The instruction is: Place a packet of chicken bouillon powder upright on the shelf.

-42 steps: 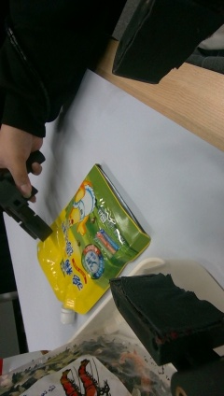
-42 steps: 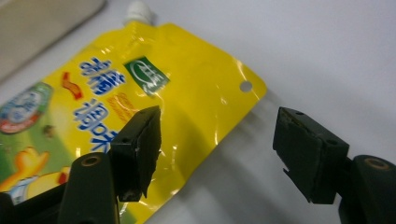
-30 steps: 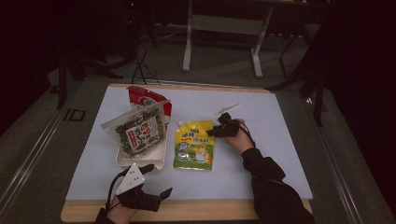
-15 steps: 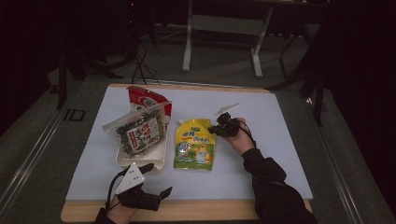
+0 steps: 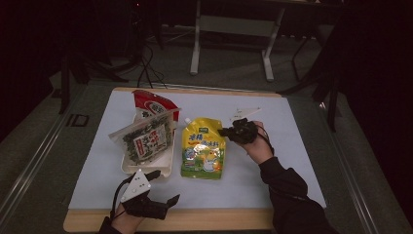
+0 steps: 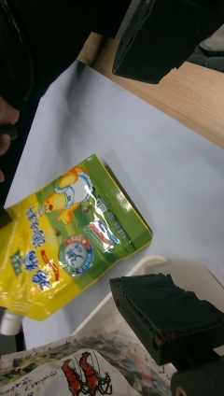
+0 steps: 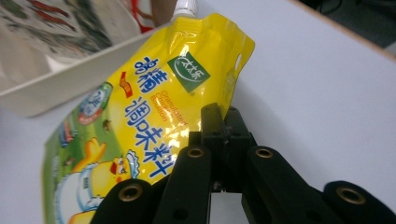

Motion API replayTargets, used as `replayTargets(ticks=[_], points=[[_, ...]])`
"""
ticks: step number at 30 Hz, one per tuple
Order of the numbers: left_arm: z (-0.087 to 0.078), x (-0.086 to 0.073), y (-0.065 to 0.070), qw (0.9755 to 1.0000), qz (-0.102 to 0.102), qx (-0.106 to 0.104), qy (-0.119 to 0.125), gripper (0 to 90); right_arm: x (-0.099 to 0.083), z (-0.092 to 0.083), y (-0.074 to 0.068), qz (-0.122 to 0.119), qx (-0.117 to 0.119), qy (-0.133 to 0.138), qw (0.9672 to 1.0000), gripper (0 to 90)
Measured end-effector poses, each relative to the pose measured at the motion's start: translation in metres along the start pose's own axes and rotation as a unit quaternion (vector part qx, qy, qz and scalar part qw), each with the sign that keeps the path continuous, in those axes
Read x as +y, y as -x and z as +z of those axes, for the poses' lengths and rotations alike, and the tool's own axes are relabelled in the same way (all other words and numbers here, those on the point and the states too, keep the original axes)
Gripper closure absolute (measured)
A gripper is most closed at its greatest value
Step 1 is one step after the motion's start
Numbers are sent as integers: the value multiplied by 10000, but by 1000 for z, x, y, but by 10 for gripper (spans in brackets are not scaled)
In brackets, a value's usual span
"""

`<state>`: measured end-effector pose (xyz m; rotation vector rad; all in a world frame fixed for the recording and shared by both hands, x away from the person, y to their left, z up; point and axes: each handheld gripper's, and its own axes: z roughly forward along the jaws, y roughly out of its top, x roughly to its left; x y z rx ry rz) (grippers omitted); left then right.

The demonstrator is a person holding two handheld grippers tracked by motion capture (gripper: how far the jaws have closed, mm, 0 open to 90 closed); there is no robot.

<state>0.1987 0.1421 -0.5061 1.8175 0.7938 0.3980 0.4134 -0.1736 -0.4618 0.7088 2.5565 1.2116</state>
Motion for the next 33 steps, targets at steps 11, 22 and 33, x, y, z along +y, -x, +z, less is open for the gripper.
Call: replayTargets(ticks=[11,22,33], points=[[0,0,0,10000,1,9,7,28,3,-34,-30,-426,197,511,9976,900],[2,0,1,10000,14,6,-27,28,-3,-58,-57,-804,460,733,9930,900],[2,0,2,10000,47,4,-22,28,-14,-73,-82,-1136,649,740,9886,900]])
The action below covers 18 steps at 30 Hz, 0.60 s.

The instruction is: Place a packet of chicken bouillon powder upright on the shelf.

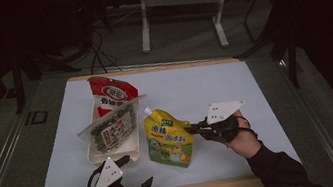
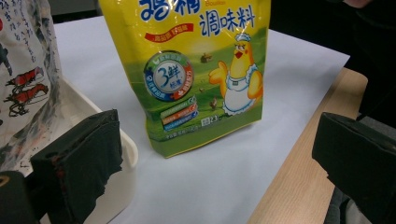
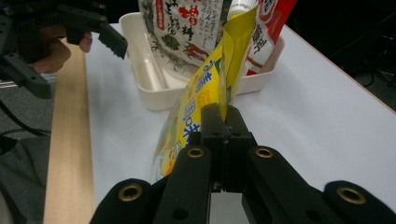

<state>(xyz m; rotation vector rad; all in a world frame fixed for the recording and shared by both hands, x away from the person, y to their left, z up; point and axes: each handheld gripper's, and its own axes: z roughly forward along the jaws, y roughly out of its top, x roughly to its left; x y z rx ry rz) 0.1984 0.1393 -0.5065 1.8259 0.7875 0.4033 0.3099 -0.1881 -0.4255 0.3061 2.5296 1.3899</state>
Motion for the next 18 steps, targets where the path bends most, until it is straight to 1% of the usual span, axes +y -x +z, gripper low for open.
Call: replayTargets(ticks=[1,4,5,7,8,13,14,15,18], points=[[0,0,0,10000,-4,-10,1,28,-1,-1,-1,-3,-9,-14,10000,898],[0,0,0,10000,6,-5,-2,28,-4,-3,-2,138,27,-7,9999,887],[0,0,0,10000,3,-8,0,28,-4,-3,-2,138,27,-7,9999,887],[0,0,0,10000,5,-8,-5,28,-5,-3,-3,183,-22,-61,9998,829],[0,0,0,10000,5,-7,-5,28,-6,-2,-3,245,-11,-62,9997,829],[0,0,1,10000,6,-9,-2,28,-8,1,-3,252,-27,-126,9996,802],[0,0,1,10000,5,-15,-8,28,-9,2,-3,259,-7,-155,9995,787],[1,0,1,10000,6,-19,-9,28,-9,5,-3,284,39,-190,9994,783],[1,-1,1,10000,4,-25,-19,28,-8,11,-3,320,69,-226,9992,780]])
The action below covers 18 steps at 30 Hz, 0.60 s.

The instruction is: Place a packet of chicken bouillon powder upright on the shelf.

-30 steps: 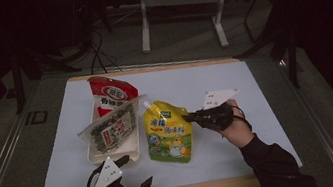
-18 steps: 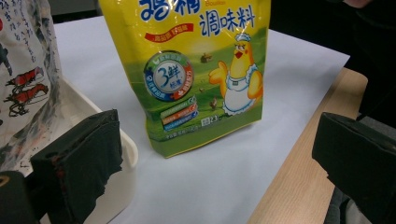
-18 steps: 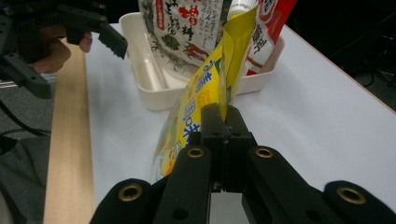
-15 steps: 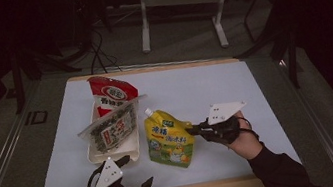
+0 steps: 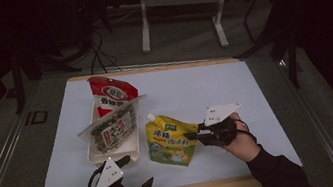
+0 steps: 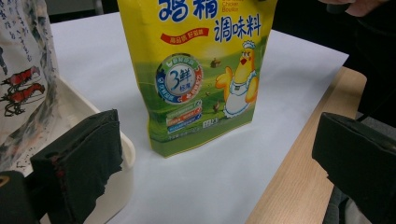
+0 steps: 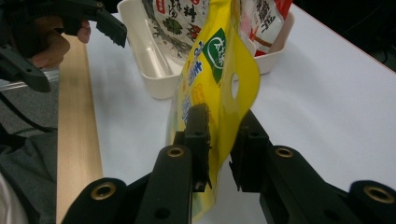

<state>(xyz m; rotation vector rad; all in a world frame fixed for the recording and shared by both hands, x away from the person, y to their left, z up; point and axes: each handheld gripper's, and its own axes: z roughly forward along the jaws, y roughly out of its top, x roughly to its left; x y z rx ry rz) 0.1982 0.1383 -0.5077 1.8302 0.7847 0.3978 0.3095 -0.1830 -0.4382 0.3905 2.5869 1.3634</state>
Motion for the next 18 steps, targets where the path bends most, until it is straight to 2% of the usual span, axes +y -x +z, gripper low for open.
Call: replayTargets(ticks=[5,6,9,13,18], points=[[0,0,1,10000,6,-9,-2,28,2,7,0,15,24,-77,10000,787],[0,-1,1,10000,0,-6,-3,28,3,9,0,59,71,-101,9999,832],[0,-1,0,10000,-10,-10,-8,28,5,9,-1,82,82,-142,9998,885],[1,-2,1,10000,-10,-18,-27,28,7,9,-3,61,126,-180,9997,895],[1,-3,2,10000,-21,-11,-16,28,15,9,-7,-19,77,-90,9999,899]])
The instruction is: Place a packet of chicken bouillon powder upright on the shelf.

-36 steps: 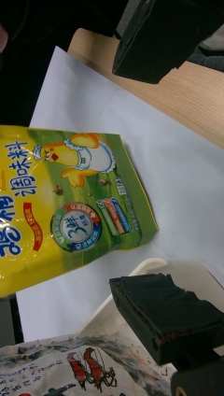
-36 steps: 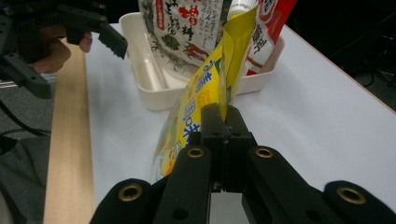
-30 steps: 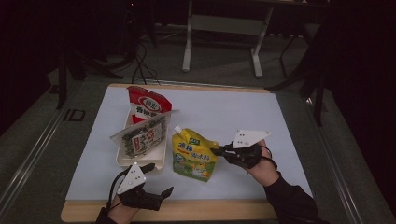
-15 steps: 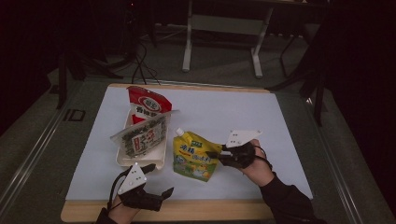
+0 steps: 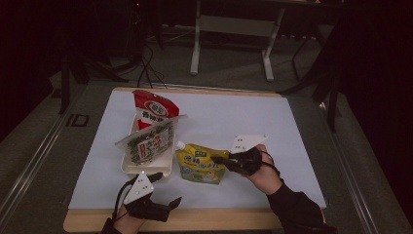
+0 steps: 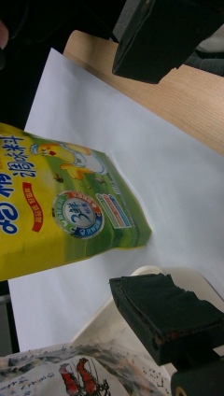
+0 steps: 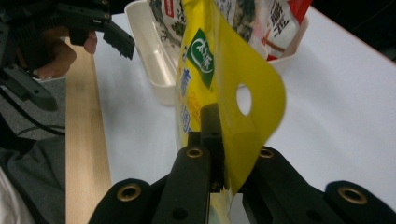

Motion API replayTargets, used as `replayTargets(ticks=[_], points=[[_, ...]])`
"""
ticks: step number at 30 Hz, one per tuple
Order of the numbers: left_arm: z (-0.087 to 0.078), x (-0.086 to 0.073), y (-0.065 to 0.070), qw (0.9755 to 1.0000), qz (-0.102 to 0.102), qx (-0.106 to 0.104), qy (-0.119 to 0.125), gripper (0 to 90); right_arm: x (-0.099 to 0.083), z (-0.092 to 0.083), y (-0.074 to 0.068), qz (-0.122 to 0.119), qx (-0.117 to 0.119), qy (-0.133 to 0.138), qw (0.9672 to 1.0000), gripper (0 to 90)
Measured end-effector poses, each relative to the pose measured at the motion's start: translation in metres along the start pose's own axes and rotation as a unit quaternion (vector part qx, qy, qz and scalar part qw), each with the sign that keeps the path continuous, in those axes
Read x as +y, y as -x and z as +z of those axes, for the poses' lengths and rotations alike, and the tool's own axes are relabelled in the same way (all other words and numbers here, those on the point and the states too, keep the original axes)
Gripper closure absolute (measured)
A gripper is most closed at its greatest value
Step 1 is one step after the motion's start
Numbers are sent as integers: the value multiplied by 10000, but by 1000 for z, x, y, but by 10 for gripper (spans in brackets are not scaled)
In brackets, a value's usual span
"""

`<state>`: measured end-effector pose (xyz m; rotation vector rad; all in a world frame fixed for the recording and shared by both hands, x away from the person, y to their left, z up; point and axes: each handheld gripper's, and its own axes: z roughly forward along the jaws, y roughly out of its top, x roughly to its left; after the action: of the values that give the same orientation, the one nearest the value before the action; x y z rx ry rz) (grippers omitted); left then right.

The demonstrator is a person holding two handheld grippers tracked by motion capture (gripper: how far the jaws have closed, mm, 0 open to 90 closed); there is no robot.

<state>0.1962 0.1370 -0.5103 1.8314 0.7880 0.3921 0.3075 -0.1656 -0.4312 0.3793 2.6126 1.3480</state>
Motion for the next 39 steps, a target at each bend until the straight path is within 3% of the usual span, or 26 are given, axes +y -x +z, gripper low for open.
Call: replayTargets(ticks=[11,14,21,27,39], points=[[-1,-3,0,10000,-28,9,-27,28,22,-13,-1,-213,-131,252,9994,900],[-1,-3,1,9999,28,88,-76,28,30,-16,-1,-282,-160,364,9988,900],[0,-5,3,9998,157,22,-77,28,48,-16,0,-431,-119,647,9969,900],[1,-5,7,9994,291,-106,-128,28,61,-6,-5,-581,92,797,9951,900],[7,-11,12,9985,359,-302,-289,28,84,29,-19,-745,440,982,9914,900]])
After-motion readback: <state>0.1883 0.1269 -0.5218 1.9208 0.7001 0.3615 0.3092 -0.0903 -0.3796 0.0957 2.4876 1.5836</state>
